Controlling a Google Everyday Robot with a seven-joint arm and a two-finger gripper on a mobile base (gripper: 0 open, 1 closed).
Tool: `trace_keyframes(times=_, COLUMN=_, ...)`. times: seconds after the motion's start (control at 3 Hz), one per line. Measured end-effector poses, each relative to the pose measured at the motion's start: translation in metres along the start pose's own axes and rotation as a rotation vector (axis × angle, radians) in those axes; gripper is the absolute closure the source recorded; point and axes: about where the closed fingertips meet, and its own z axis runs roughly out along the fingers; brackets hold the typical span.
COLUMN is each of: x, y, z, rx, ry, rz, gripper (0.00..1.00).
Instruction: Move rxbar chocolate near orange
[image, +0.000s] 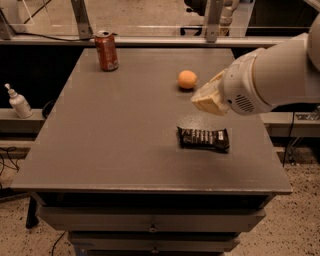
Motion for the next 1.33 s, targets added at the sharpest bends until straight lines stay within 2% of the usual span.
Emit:
trace_keyframes(times=0.33, x=0.014, y=0.018, z=0.013, rx=-0.043, ry=0.010, rz=-0.004, gripper=0.83)
trace_keyframes(times=0.67, x=0.035, y=0.025, z=0.027, rx=-0.066, ry=0.025, rz=-0.021, gripper=0.59)
trace_keyframes(times=1.33, x=0.063, y=0.016, z=0.043, rx=-0.097, ry=0.052, rz=-0.044, gripper=0.12)
